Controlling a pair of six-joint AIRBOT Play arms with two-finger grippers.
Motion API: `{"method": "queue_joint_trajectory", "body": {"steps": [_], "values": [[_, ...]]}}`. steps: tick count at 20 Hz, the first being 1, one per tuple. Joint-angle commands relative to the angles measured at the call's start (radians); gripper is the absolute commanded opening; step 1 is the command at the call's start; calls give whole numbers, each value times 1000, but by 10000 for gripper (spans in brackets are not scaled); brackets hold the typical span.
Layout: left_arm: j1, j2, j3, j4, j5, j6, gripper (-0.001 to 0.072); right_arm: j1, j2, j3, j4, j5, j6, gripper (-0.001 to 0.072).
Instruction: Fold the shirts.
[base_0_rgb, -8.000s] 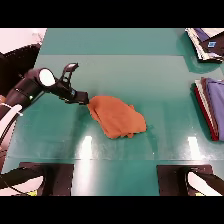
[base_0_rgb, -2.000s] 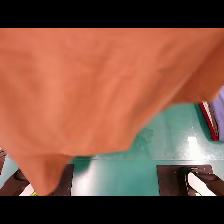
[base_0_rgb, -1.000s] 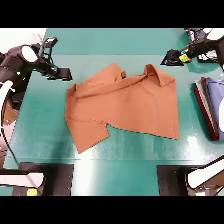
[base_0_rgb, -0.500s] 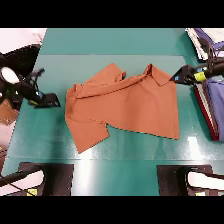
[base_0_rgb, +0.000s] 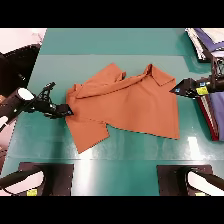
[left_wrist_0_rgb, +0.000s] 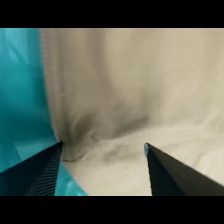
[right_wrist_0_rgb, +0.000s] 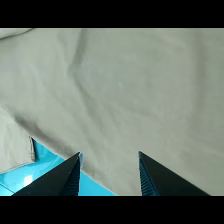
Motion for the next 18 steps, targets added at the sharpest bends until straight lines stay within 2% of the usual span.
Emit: {"method": "queue_joint_trajectory", "body": {"steps": [1, 2, 3, 4, 6, 7, 10, 12, 13, 14, 15, 18], "values": [[-26, 1, -16, 0, 34, -30, 593, -22, 45, -17, -6, 6, 0, 412], [-26, 1, -19, 11, 34, -32, 503, -38, 47, -17, -6, 16, 1, 412], [-26, 1, -25, 16, 34, -27, 273, -58, 45, -17, -6, 32, 0, 412], [-26, 1, -33, 17, 40, -28, 131, -78, 45, -17, -6, 49, 1, 412], [-26, 2, -31, 17, 45, -28, 116, -117, 45, -17, -10, 71, 0, 412], [-25, 2, -17, 18, 34, -28, 28, -137, 45, -17, -34, 84, 1, 412], [-25, 33, 45, 18, -22, -27, 28, -196, 49, -57, -232, 158, 31, 412], [-25, 77, 76, 17, -31, -27, 28, -264, 55, -177, -277, 164, 34, 420], [-25, 93, 85, 17, -31, -27, 28, -309, 55, -262, -265, 154, 34, 525], [-25, 110, 87, 17, -32, -27, 28, -349, 55, -346, -256, 129, 34, 548], [-25, 120, 87, 17, -34, -27, 28, -381, 55, -436, -256, 91, 33, 546], [-25, 121, 89, 16, -38, -27, 28, -433, 55, -636, -195, -24, -5, 453]]}}
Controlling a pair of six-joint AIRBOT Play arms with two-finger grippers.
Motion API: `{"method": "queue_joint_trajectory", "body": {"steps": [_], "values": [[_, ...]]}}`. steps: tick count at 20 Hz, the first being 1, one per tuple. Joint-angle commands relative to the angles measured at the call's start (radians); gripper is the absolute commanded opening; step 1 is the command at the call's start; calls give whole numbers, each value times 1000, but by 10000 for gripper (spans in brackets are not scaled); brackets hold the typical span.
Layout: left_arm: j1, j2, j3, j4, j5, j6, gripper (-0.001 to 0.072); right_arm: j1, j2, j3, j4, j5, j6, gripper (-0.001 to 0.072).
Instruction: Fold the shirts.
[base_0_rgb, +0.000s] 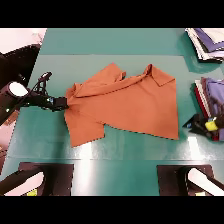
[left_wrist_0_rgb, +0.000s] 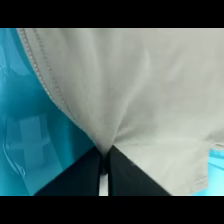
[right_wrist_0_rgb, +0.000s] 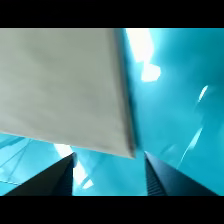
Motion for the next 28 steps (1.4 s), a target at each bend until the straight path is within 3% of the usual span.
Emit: {"method": "queue_joint_trajectory", "body": {"steps": [1, 5, 6, 8, 9, 13, 18, 24, 28], "values": [[0, 15, 8, -1, -11, 0, 28, -63, 1, -222, 66, -129, -45, 453], [0, 15, 9, -3, -3, 0, 28, -13, 1, -259, 158, -196, -77, 447], [0, 15, 9, -3, -1, 0, 28, 12, 1, -248, 159, -200, -77, 360], [0, 15, 10, -3, -3, 0, 28, 75, 1, -203, 159, -203, -78, 45], [0, 21, 14, -4, -14, -1, 27, 111, 2, -167, 159, -195, -81, 15], [0, 172, 120, 8, -43, -1, 27, 223, 79, 82, 196, -128, -85, 14], [0, 373, 531, 43, -71, -5, 27, 251, 271, 578, 193, -184, -82, 14], [0, 401, 1088, 50, -55, -35, 27, 72, 364, 1088, 193, -167, -75, 14], [0, 396, 1231, 63, -18, -54, 26, -48, 316, 1315, 193, -80, -26, 13]]}}
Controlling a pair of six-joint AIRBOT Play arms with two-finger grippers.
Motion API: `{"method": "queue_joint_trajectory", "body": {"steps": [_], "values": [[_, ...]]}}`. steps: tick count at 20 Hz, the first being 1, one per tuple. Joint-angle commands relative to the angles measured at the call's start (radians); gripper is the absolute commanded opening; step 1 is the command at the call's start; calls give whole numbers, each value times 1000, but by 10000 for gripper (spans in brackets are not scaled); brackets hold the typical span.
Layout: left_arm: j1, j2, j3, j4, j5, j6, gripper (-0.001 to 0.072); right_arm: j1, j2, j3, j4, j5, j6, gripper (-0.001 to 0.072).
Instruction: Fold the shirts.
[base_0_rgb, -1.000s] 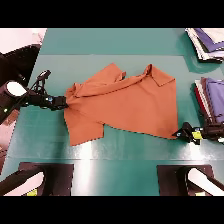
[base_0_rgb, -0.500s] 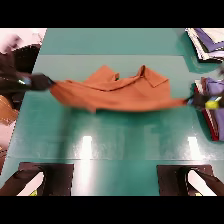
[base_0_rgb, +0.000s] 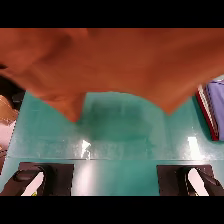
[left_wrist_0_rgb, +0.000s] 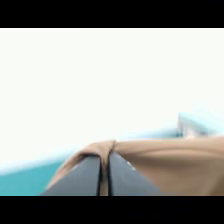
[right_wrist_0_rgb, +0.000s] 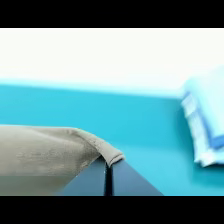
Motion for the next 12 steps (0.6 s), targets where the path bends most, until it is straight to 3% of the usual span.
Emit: {"method": "queue_joint_trajectory", "body": {"steps": [1, 6, 9, 12], "values": [[1, -7, 119, 37, -3, -15, 26, -72, -46, 204, 0, 84, 46, 13], [0, -122, -42, 61, -155, -39, 27, 32, -192, 127, -13, 232, 98, 12], [0, -228, -223, 43, -229, -39, 27, 172, -304, -16, -183, 285, 153, 12], [0, -366, -393, 46, -220, -35, 27, 309, -448, -135, -362, 290, 183, 12]]}}
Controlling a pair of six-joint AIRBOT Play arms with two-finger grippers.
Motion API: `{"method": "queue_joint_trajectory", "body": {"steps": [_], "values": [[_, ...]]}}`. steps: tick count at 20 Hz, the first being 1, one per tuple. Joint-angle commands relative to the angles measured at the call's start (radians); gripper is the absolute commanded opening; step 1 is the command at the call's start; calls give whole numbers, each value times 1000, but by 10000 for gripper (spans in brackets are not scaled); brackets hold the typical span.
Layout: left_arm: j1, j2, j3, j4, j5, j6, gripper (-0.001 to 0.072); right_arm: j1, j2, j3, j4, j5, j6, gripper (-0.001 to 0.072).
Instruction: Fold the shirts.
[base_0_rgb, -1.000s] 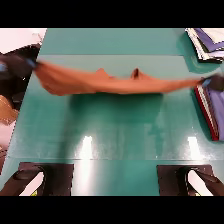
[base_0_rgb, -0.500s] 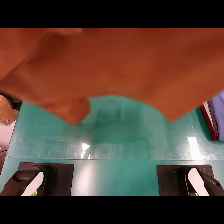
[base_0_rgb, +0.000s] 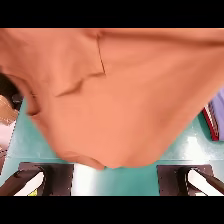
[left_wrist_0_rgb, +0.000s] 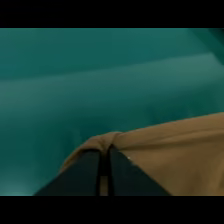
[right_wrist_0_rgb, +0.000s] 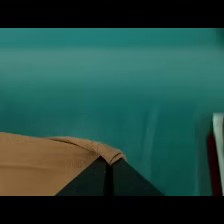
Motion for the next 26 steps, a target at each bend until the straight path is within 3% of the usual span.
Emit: {"method": "queue_joint_trajectory", "body": {"steps": [1, 4, 7, 12, 14, 19, 23, 25, 26], "values": [[1, -164, -175, -2, -8, 9, 27, 142, -173, -121, -185, 31, 53, 12], [1, -364, -194, -3, 54, 13, 27, 185, -381, -111, -199, 31, 70, 12], [1, -505, -193, -3, 211, 61, 27, 187, -564, -3, -196, -22, 70, 12], [1, -567, -193, 10, 369, 101, 28, 187, -716, 174, -136, -93, 58, 13], [7, -566, -193, 13, 316, 161, 28, 194, -717, 166, -120, -82, 51, 13], [30, -566, -217, 48, 58, 166, 27, 226, -594, -104, -122, -127, 41, 13], [30, -567, -350, 50, 76, 164, 28, 236, -503, -348, -109, -249, 41, 14], [30, -567, -404, 58, 116, 124, 31, 238, -488, -414, -76, -276, 42, 17], [30, -567, -412, 63, 122, 101, 149, 238, -487, -433, -54, -280, 42, 71]]}}
